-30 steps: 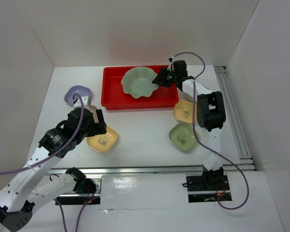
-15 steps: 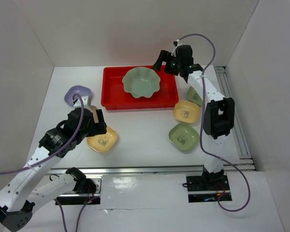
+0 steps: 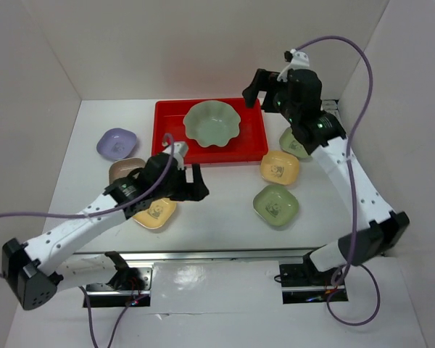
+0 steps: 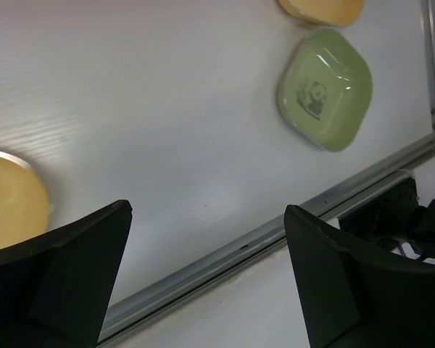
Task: Place the plates into the plastic bin on the countertop
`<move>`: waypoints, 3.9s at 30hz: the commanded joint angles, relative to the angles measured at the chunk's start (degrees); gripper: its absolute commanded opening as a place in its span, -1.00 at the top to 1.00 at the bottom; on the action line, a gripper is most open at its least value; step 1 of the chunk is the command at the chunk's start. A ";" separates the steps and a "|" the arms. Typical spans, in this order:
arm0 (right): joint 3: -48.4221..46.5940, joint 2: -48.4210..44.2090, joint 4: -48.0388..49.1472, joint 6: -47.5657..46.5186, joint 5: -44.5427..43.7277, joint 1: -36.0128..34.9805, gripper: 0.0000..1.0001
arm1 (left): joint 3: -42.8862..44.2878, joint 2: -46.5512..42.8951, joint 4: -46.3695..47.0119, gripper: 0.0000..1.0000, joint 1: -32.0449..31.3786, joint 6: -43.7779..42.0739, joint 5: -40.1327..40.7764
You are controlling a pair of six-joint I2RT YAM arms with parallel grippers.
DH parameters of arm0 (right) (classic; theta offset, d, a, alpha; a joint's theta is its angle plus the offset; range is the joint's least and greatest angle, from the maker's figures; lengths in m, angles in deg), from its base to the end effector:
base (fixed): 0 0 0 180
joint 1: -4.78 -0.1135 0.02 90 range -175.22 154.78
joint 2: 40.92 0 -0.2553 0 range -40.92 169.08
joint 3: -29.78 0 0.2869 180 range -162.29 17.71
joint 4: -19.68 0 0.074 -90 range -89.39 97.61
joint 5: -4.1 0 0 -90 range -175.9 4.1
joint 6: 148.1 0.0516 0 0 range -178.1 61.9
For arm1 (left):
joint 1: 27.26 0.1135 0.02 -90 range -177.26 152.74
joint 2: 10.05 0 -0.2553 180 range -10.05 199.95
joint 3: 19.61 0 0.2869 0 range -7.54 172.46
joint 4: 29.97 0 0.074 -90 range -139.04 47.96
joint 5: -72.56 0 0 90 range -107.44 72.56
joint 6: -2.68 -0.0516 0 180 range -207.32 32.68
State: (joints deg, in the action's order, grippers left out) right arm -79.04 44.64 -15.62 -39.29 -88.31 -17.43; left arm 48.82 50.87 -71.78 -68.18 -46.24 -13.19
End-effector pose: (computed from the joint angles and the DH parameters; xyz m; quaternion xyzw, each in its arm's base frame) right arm 0.3587 0.1441 0.4551 -0.0098 0.7772 0.2050 0.5948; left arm 0.2171 -0.1831 0.3034 -0.0186 0.8835 -0.2815 0.3738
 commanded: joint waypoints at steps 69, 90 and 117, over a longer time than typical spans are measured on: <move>1.05 -31.95 -13.07 -1.67 -15.34 -11.80 -1.00 | 44.44 48.42 -11.30 1.00 -12.96 4.09 19.40; 2.18 -34.76 -12.64 -1.67 -13.67 -11.80 -1.00 | 61.85 59.03 -8.23 1.00 16.84 10.42 16.23; 5.87 -34.76 -12.11 -3.78 -12.09 -11.27 -1.00 | 67.39 69.50 4.25 -0.12 17.72 5.85 13.06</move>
State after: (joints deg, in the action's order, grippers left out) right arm -73.53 10.25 -28.05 -41.71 -100.84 -28.82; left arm 112.84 118.96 -70.97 -50.33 -38.96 0.21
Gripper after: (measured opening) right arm 0.999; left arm 0.391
